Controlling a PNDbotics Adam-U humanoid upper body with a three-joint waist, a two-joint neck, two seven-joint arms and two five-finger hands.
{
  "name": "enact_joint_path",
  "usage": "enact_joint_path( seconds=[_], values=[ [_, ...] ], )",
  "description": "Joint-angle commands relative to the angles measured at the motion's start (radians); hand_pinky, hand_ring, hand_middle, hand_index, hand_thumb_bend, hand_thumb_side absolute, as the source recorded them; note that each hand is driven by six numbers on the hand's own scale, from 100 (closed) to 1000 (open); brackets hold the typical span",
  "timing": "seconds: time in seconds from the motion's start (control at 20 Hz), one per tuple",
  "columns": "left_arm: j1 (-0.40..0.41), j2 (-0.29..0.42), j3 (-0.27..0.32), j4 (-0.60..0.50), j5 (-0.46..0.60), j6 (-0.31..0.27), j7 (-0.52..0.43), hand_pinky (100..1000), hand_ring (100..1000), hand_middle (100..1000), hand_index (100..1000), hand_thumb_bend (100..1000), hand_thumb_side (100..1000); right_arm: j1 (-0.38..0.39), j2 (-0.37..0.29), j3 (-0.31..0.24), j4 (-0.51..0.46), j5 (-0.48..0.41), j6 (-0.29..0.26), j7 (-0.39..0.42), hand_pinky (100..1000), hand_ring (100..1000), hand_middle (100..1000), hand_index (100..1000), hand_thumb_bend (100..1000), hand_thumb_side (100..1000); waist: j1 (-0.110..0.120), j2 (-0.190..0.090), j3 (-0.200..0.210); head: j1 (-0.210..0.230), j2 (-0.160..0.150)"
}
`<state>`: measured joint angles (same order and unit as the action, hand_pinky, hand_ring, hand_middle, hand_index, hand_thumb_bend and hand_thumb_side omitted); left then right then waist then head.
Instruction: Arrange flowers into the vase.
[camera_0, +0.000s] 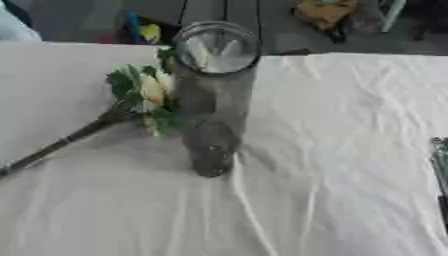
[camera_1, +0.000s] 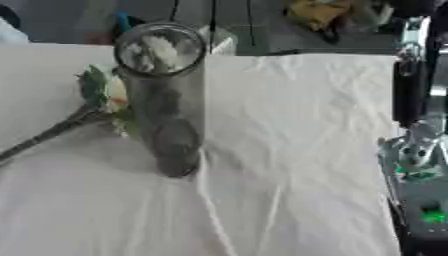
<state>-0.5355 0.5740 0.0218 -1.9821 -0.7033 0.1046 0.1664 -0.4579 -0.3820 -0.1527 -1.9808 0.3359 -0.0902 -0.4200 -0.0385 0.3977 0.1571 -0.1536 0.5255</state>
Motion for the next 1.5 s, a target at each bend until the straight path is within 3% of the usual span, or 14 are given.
enact_joint_path(
  seconds=[0.05, 0.4, 0.55, 0.9, 1.2, 1.5],
  values=[
    [-0.024, 0.049, -0.016, -0.018, -0.093, 0.045, -0.095, 746, 818, 843, 931, 100, 1000, -0.01, -0.019, 0.0, -0.019, -0.005, -0.001, 0.004, 579, 740, 658, 765, 100, 1000, 0.009, -0.013, -0.002, -0.002, -0.016],
    [-0.051, 0.103, -0.047, -0.018, -0.185, 0.09, -0.268, 764, 833, 850, 952, 100, 1000, -0.01, -0.02, 0.002, -0.019, -0.008, -0.001, 0.008, 580, 740, 658, 765, 100, 1000, 0.012, -0.015, -0.006, 0.007, -0.016],
    [-0.06, 0.133, -0.058, -0.018, -0.185, 0.115, -0.346, 778, 846, 860, 997, 100, 1000, -0.01, -0.021, 0.002, -0.019, -0.009, -0.001, 0.009, 580, 740, 657, 765, 100, 1000, 0.014, -0.016, -0.007, 0.017, -0.013],
    [-0.093, 0.192, -0.09, -0.013, -0.158, 0.164, -0.534, 828, 887, 887, 1000, 100, 1000, -0.009, -0.022, 0.003, -0.019, -0.01, -0.001, 0.012, 580, 740, 657, 766, 100, 1000, 0.017, -0.016, -0.013, 0.03, -0.02],
    [-0.146, 0.205, -0.12, 0.054, -0.106, 0.172, -0.629, 826, 900, 898, 990, 100, 1000, -0.003, -0.019, 0.003, -0.019, -0.013, 0.001, 0.015, 580, 741, 656, 766, 100, 1000, 0.019, -0.014, -0.023, 0.034, -0.033],
    [-0.174, 0.207, -0.134, 0.099, -0.095, 0.167, -0.651, 826, 901, 899, 1000, 100, 1000, -0.002, -0.019, 0.003, -0.019, -0.015, 0.001, 0.016, 580, 741, 656, 766, 100, 1000, 0.018, -0.013, -0.027, 0.036, -0.033]
  ],
)
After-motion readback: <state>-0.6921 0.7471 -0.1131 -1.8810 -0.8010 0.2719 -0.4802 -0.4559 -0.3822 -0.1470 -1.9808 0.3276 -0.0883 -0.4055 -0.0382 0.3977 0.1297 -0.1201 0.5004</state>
